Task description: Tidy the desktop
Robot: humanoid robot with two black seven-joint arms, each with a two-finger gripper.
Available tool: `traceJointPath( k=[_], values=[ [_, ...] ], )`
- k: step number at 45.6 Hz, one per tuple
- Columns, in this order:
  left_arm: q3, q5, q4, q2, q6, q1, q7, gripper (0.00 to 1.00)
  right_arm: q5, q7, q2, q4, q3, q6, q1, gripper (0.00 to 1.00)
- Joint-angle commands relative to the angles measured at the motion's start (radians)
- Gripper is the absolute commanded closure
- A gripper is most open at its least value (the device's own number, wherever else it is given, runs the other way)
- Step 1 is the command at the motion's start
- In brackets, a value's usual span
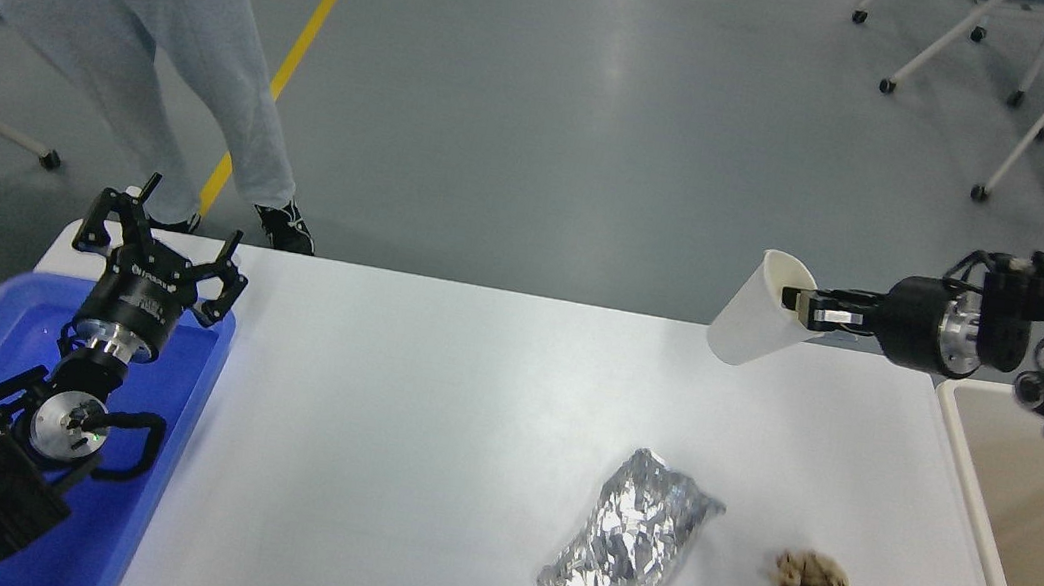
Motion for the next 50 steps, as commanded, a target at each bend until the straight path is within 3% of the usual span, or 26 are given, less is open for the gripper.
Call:
traceJointPath(
  k=[1,6,16,24,31,50],
  values=[
    [0.000,-0.001,0.001,0.000,0.000,0.000,0.000,0.00,0.003,0.001,-0.188,0.168,-0.009,0.177,0.229,1.00],
    [0.000,0.001,0.001,0.000,0.000,0.000,0.000,0.00,0.000,0.001,-0.204,0.174,-0.011,0.210,0.269,1.00],
    [0.000,-0.001,0.001,0.000,0.000,0.000,0.000,0.00,0.003,0.000,-0.246,0.142,-0.014,0.179,0.234,1.00],
    [0.000,0.001,0.001,0.000,0.000,0.000,0.000,0.00,0.038,0.003,-0.398,0.100,0.012,0.085,0.076,1.00],
    [0.000,-0.001,0.001,0.000,0.000,0.000,0.000,0.00,0.204,0.015,-0.452,0.024,0.021,0.006,-0.093,1.00],
    [0.000,-0.001,0.001,0.000,0.000,0.000,0.000,0.00,0.686,0.026,-0.340,-0.400,0.135,-0.048,-0.554,1.00]
  ],
)
